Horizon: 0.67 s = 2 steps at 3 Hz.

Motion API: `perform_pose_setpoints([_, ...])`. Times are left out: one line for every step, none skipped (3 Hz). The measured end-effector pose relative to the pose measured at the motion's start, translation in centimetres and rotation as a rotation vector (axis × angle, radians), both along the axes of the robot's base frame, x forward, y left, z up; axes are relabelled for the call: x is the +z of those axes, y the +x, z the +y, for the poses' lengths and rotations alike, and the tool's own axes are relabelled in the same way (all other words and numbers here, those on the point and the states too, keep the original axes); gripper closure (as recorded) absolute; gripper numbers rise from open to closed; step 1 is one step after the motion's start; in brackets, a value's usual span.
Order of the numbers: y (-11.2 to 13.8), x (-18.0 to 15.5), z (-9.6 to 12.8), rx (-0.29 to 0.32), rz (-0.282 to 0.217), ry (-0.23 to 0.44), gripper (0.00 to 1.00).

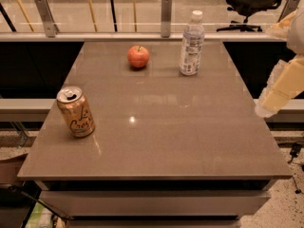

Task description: Move blue plastic bottle near orange can

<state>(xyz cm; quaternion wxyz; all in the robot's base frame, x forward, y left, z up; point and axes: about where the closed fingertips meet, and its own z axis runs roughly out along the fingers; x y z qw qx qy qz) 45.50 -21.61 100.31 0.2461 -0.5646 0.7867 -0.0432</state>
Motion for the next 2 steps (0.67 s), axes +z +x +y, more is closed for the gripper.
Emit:
perform_pose_setpoints([2.0,0.5,-0.3,-0.076,-0.073,0.119,0.0])
perform_pose_setpoints([4.9,0.6,-0.2,-0.147,-0.152,0.234,0.0])
